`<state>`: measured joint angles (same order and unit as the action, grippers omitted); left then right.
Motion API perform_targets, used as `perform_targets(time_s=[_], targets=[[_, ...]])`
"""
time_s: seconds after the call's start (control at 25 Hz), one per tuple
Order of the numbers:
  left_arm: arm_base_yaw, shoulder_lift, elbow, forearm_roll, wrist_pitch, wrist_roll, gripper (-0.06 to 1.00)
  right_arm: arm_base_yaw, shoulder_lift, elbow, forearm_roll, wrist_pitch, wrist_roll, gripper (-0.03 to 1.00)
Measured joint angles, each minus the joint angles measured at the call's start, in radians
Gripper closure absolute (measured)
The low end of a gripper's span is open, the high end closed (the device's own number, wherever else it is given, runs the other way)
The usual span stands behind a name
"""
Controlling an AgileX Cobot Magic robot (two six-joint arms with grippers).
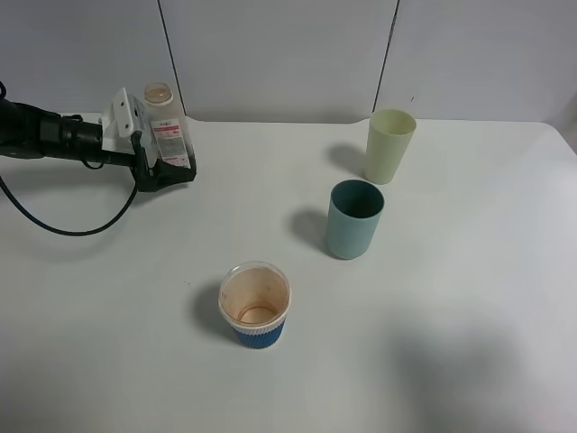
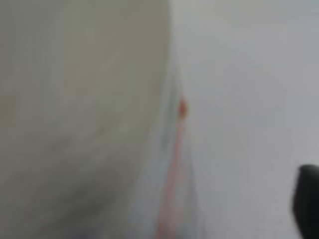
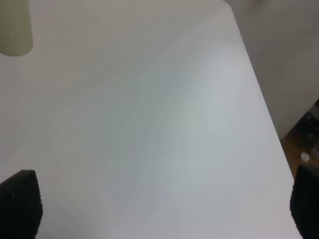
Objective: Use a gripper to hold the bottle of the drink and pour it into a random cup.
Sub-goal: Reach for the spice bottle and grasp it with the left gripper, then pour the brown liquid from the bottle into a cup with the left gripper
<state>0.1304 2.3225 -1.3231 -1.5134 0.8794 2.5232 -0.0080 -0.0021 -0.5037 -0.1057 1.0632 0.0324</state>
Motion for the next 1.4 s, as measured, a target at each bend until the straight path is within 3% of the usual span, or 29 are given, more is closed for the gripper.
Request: perform_targets(time_s=[0.16, 0.6, 0.96, 1.16, 1.4], targets=[[0.0, 0.001, 0.0, -0.012, -0.054, -0.002, 0.59, 0.0, 0.0, 0.0, 0.0, 0.0, 0.0, -0.02], [-0.001, 0.002, 0.0, -0.028, -0.065, -0.06, 0.6, 0.0, 0.0, 0.0, 0.0, 0.0, 0.0, -0.02], [-0.019, -0.059, 0.0, 0.013, -0.114, -0.27, 0.6, 0.0, 0.0, 0.0, 0.0, 0.0, 0.0, -0.02], [-0.051, -0.123, 0.0, 0.06, -0.173, -0.367, 0.6, 0.0, 0.0, 0.0, 0.0, 0.0, 0.0, -0.02], [-0.1, -0.201, 0.0, 0.192, -0.248, -0.537, 0.6, 0.0, 0.0, 0.0, 0.0, 0.0, 0.0, -0.02]])
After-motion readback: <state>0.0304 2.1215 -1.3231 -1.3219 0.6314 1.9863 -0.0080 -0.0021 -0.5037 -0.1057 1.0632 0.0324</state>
